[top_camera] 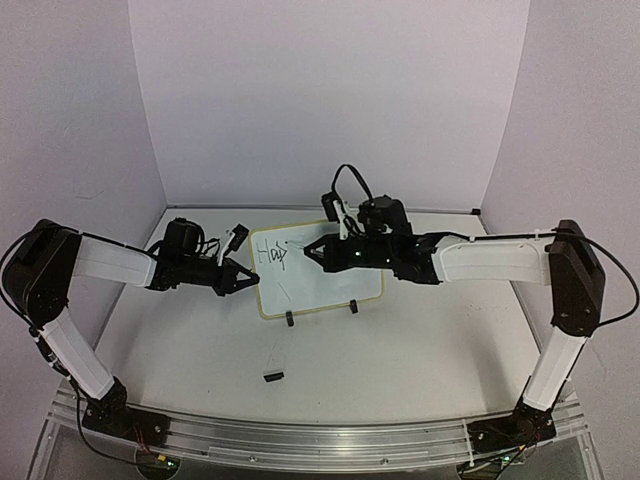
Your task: Write a sentence on the whiteboard
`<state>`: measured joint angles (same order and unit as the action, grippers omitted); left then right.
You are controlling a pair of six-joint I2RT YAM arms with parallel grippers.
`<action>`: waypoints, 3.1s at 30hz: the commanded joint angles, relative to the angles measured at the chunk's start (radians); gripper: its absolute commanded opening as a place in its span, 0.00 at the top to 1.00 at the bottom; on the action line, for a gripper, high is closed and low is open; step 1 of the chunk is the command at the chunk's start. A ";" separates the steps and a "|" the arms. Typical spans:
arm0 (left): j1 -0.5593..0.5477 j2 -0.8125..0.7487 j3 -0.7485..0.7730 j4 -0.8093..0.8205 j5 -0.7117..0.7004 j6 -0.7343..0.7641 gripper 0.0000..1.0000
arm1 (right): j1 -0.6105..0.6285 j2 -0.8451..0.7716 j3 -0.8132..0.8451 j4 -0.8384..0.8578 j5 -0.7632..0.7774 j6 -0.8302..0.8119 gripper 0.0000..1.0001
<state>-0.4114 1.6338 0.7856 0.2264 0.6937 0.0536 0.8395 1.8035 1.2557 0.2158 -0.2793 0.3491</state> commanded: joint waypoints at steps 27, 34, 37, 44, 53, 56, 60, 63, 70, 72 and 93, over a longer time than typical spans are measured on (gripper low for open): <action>-0.003 0.017 0.032 -0.024 -0.097 0.036 1.00 | -0.013 0.006 -0.079 -0.011 -0.011 0.032 1.00; -0.003 0.015 0.033 -0.028 -0.098 0.036 1.00 | -0.013 -0.064 -0.065 0.050 -0.035 0.028 1.00; -0.004 0.014 0.033 -0.030 -0.100 0.036 1.00 | -0.014 -0.054 -0.046 0.059 -0.013 0.017 1.00; -0.005 0.015 0.034 -0.032 -0.100 0.037 1.00 | -0.013 0.008 0.017 0.059 -0.012 0.002 1.00; -0.004 0.015 0.033 -0.032 -0.102 0.039 1.00 | -0.013 0.056 0.049 0.052 0.005 0.008 1.00; -0.004 0.014 0.033 -0.033 -0.102 0.039 1.00 | -0.013 0.055 0.042 0.051 0.022 0.011 1.00; -0.004 0.015 0.033 -0.033 -0.103 0.039 1.00 | -0.013 0.034 0.020 0.051 0.073 0.011 1.00; -0.005 0.015 0.033 -0.033 -0.102 0.039 1.00 | -0.013 0.010 -0.004 0.051 0.106 0.007 1.00; -0.004 0.015 0.033 -0.031 -0.101 0.038 1.00 | -0.013 -0.043 -0.058 0.051 0.155 0.004 1.00; -0.005 0.015 0.033 -0.031 -0.101 0.038 1.00 | -0.013 -0.045 -0.065 0.049 0.151 0.004 1.00; -0.007 0.019 0.038 -0.036 -0.102 0.040 1.00 | -0.011 0.065 0.004 0.014 -0.007 -0.007 1.00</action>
<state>-0.4164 1.6340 0.7929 0.2161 0.6792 0.0540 0.8322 1.8556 1.2194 0.2287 -0.2972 0.3584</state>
